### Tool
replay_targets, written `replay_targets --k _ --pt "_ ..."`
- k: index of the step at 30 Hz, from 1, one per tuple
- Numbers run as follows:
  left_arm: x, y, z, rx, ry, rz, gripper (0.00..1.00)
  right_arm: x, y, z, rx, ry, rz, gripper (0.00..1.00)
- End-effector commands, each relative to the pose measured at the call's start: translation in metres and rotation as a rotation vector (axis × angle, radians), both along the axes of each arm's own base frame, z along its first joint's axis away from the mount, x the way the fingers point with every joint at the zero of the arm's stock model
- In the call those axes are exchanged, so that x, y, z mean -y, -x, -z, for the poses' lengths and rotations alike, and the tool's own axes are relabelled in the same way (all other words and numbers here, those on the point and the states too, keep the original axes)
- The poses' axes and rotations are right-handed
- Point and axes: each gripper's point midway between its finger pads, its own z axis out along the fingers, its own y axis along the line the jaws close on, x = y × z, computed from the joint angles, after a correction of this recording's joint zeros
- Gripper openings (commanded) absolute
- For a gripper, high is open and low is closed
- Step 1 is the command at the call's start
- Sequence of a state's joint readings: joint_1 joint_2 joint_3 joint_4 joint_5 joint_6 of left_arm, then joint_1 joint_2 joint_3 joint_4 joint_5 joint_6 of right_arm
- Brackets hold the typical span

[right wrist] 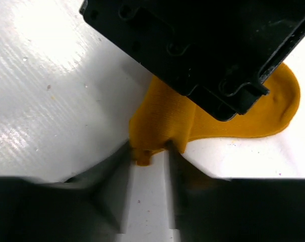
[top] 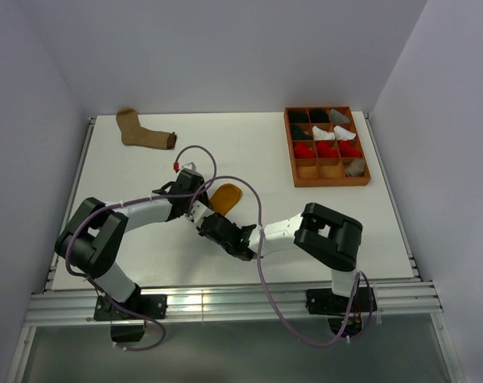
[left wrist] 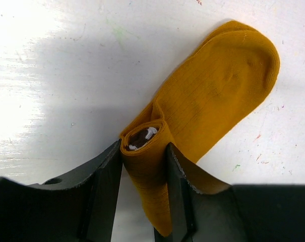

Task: Roll the socks
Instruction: Roll the sock at the center of the board.

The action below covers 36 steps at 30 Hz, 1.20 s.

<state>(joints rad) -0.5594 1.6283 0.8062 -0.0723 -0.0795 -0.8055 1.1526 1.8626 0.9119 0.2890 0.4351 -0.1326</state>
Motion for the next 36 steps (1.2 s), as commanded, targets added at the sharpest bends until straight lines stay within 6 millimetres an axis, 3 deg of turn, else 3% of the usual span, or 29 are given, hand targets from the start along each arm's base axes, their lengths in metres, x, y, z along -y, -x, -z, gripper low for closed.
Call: replay_targets --k 1,3,4,5,14,22,25,30,36 --pt "-0.013 0.027 0.030 -0.115 -0.098 0.055 0.44 -0.011 -0.010 -0.005 0.043 -0.014 0.013 0.32" --pt "-0.013 0.027 0.028 -0.113 -0.098 0.057 0.44 -0.013 -0.006 -0.002 0.023 -0.015 -0.005 0.17" --pt "-0.013 0.027 0.027 -0.111 -0.099 0.056 0.44 -0.015 -0.004 -0.002 0.011 -0.026 -0.011 0.05" --pt "-0.013 0.025 0.024 -0.102 -0.099 0.055 0.44 -0.016 -0.002 -0.005 0.004 -0.037 -0.018 0.00" --pt "-0.024 0.002 -0.012 -0.021 -0.044 -0.013 0.54 -0.026 0.018 -0.030 -0.198 -0.185 -0.114 0.00" --pt "-0.035 -0.004 -0.022 -0.018 0.038 -0.138 0.56 -0.024 0.023 -0.036 -0.510 -0.348 -0.208 0.00" --pt "-0.034 -0.001 -0.022 -0.010 0.077 -0.155 0.56 -0.022 0.017 -0.033 -0.616 -0.401 -0.210 0.00" --pt "-0.036 0.005 -0.012 -0.033 0.077 -0.160 0.56 -0.024 0.025 -0.033 -0.830 -0.497 -0.266 0.00" --pt "-0.041 0.013 0.002 -0.060 0.054 -0.166 0.55 -0.020 0.011 -0.028 -0.977 -0.566 -0.208 0.00"
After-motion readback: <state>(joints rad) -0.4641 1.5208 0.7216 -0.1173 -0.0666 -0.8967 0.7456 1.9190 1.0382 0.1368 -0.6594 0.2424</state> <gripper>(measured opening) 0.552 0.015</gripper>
